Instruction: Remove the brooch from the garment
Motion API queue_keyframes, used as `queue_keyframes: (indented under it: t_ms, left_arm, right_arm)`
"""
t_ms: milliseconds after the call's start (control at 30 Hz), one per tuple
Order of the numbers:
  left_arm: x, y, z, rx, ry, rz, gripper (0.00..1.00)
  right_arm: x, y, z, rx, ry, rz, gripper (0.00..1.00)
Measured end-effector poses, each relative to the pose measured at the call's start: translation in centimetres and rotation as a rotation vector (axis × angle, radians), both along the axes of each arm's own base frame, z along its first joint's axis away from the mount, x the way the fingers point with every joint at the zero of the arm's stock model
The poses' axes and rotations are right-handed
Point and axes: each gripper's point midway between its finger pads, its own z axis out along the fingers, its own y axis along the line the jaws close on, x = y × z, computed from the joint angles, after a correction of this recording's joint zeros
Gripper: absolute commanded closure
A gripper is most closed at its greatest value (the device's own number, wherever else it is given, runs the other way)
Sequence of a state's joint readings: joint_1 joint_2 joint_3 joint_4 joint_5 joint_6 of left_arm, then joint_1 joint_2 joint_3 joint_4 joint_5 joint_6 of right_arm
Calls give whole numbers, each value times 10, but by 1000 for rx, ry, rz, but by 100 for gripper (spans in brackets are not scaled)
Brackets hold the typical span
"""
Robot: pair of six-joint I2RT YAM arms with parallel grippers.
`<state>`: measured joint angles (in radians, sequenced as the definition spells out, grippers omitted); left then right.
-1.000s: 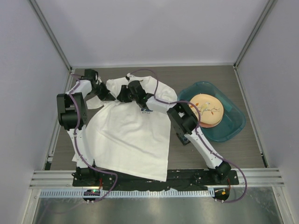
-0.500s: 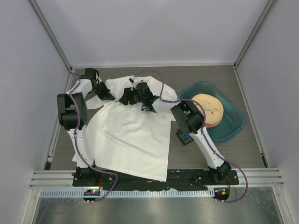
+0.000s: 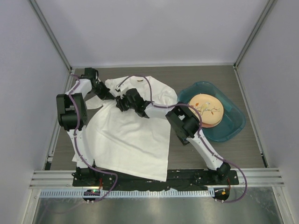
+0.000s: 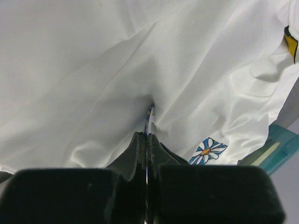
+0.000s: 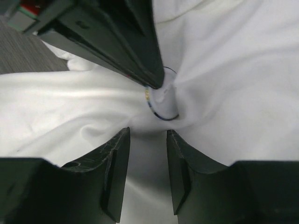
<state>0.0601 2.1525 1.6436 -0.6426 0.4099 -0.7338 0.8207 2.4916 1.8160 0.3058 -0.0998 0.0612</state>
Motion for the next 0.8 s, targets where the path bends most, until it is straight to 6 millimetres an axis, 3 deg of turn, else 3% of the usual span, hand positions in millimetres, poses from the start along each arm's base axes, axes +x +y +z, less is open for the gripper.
queue_keyframes:
  t_ms: [200, 500, 800]
  left_arm:
    - [-2, 0, -1, -7, 14, 20, 100]
    - [-3, 0, -2, -8, 17, 21, 100]
    - [-2, 1, -1, -5, 13, 25, 100]
  right_arm:
    - [-9, 17, 13, -23, -80, 32, 56]
    - [13, 26, 41, 3, -145, 9, 63]
    - [14, 24, 24, -31, -126, 8, 63]
